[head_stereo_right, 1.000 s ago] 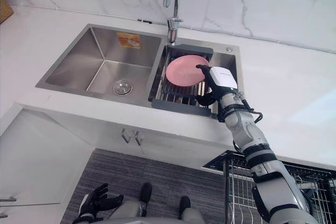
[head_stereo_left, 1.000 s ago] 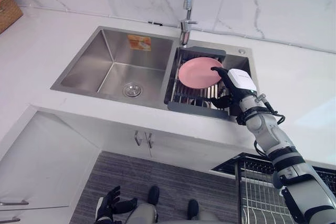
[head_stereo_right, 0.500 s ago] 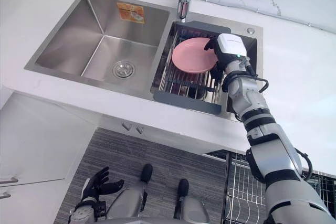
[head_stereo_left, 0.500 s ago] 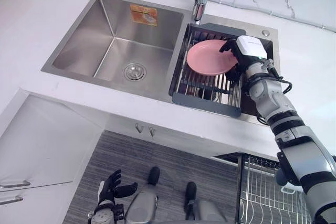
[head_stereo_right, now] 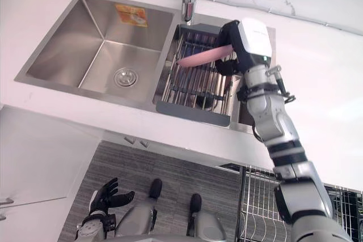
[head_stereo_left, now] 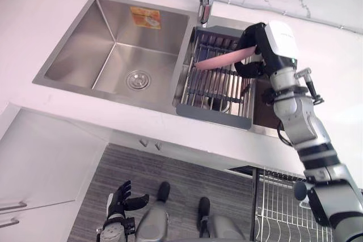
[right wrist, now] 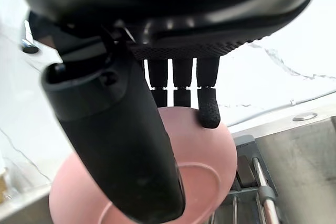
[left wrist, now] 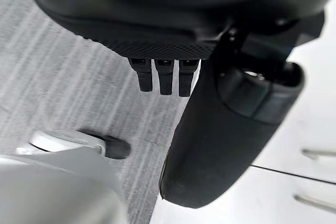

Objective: Walk over to the sink, pick up the cup, carry it to the dishwasher, place the cup inside the dishwasher, then close the dishwasher door

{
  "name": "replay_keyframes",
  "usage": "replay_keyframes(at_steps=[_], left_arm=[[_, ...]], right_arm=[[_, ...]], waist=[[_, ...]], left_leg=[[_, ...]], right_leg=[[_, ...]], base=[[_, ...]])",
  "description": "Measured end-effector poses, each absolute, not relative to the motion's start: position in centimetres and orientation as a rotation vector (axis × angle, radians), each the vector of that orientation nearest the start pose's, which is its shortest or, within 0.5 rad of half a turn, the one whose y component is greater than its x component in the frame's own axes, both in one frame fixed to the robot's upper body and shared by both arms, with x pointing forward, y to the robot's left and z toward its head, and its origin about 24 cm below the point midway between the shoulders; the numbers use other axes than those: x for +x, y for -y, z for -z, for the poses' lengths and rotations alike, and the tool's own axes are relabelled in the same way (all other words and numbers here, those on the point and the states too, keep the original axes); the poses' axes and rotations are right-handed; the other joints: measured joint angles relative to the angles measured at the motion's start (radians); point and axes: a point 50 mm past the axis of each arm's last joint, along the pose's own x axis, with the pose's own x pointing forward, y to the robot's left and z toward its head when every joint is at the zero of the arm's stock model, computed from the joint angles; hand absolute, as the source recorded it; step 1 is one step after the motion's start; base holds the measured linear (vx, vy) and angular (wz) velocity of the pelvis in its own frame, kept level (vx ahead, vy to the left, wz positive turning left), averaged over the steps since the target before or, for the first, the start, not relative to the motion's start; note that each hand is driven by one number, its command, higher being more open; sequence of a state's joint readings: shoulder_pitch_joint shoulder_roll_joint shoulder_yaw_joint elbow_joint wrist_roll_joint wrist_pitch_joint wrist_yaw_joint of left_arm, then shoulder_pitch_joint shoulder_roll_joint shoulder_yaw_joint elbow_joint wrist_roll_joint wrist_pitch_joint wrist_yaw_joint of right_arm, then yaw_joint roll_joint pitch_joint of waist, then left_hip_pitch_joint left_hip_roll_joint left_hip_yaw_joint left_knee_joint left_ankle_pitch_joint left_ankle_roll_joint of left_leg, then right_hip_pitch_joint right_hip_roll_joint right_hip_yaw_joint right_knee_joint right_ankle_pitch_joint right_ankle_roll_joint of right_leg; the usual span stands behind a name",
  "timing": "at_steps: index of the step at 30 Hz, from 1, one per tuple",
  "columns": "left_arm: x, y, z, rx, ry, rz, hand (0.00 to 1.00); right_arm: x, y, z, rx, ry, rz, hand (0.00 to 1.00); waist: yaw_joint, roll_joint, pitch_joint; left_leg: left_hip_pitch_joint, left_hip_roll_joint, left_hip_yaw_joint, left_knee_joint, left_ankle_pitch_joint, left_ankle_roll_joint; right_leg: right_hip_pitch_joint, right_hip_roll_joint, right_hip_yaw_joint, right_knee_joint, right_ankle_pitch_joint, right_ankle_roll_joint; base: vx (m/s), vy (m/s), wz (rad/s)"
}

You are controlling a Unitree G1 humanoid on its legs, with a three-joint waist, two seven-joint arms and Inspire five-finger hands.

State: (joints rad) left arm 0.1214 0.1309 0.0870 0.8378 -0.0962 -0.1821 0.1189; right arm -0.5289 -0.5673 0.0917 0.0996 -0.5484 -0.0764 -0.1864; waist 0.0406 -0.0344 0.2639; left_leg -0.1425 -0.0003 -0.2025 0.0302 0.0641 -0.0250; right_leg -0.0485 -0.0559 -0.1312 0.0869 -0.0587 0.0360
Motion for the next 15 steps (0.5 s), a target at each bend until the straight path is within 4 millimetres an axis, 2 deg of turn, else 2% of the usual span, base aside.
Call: replay_keyframes(at_steps=[7,12,15], left_arm=[[13.0,-22.1,12.9,0.063,-0.768,-0.297,0.90],[11.9,-22.1,13.4,0.061,-0.808,-0.294,0.90],[11.3,-22.0,13.7,0.057,-0.833,-0.289,0.90]], right_arm=[[28.0,20.5,-20.1,-0.968,0.710,0.260,0.30],[24.8,21.9,-19.3,-0.931,0.711,0.353,0.30],[23.3,22.6,-19.0,-0.920,0.705,0.410,0.30]], waist=[[-0.036,-0.016,-0.010],[-0.085,-0.036,-0.055],[-0.092,-0.036,-0.085]], left_leg=[[0.048,0.015,0.074,-0.021,-0.025,0.004],[0.076,0.022,0.145,-0.017,-0.052,0.007],[0.086,0.030,0.211,0.019,-0.086,0.009]], right_leg=[[0.004,0.006,0.073,-0.002,-0.001,0.002],[-0.001,0.011,0.145,-0.008,0.001,0.008],[-0.006,0.019,0.213,-0.006,0.007,0.013]], base=[[-0.01,0.006,-0.33],[-0.02,0.008,-0.43],[0.02,0.027,-0.72]])
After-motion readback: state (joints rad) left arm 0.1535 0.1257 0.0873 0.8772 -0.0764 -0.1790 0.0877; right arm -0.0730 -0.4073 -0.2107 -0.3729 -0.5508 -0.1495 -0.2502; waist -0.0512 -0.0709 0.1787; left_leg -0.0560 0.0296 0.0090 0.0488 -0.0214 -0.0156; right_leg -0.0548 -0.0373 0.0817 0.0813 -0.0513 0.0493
